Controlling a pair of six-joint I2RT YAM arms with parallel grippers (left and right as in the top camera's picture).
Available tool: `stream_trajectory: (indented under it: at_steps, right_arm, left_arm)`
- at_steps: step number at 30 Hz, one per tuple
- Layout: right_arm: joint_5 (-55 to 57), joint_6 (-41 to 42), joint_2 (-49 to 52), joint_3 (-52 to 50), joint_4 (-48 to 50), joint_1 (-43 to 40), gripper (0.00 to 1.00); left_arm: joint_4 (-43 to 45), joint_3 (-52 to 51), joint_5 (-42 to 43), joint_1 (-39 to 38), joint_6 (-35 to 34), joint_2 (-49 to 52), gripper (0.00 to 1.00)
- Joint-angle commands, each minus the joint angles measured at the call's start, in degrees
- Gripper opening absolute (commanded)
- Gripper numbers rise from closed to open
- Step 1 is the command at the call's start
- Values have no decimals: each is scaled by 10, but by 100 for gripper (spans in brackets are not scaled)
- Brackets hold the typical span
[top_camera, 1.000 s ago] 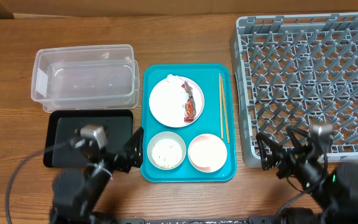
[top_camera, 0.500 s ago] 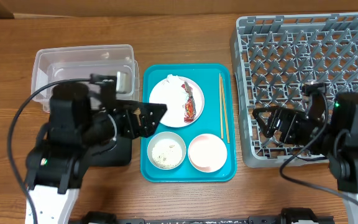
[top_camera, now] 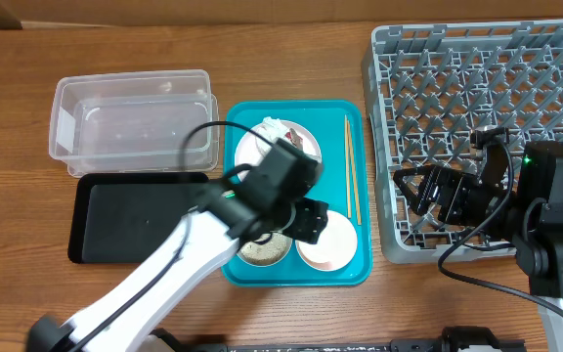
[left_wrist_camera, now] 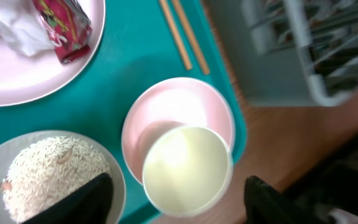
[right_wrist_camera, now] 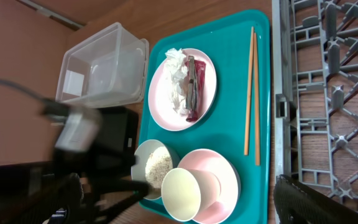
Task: Sort waste into correct bins and load items into the dishwasher
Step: 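Grasp the white cup with the left gripper and lift it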
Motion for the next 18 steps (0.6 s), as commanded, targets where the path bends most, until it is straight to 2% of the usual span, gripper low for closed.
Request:
stream_trajectory:
  at_steps: [1, 4, 6, 9, 10, 18]
  right_arm:
    - [-3, 2, -4, 15, -2, -3, 100]
    - [-3, 2, -4, 15, -7, -3, 100]
    - [-3, 2, -4, 15, -9, -3, 100]
    - [-3, 2, -4, 15, -12, -3, 100]
    - [-3, 2, -4, 15, -12, -3, 100]
    - [-3, 2, -4, 15, -13, -3, 100]
  left_arm:
    - [10, -3, -44, -15, -15, 52, 61]
    - [13, -3, -43, -15, -23, 80, 50]
    - [13, -3, -43, -13, -23, 89, 32]
    - [12, -2, -43, -13, -23, 88, 15]
    - [10, 0, -43, -13, -22, 86, 6]
    - [-63, 68, -38, 22, -12, 61, 4]
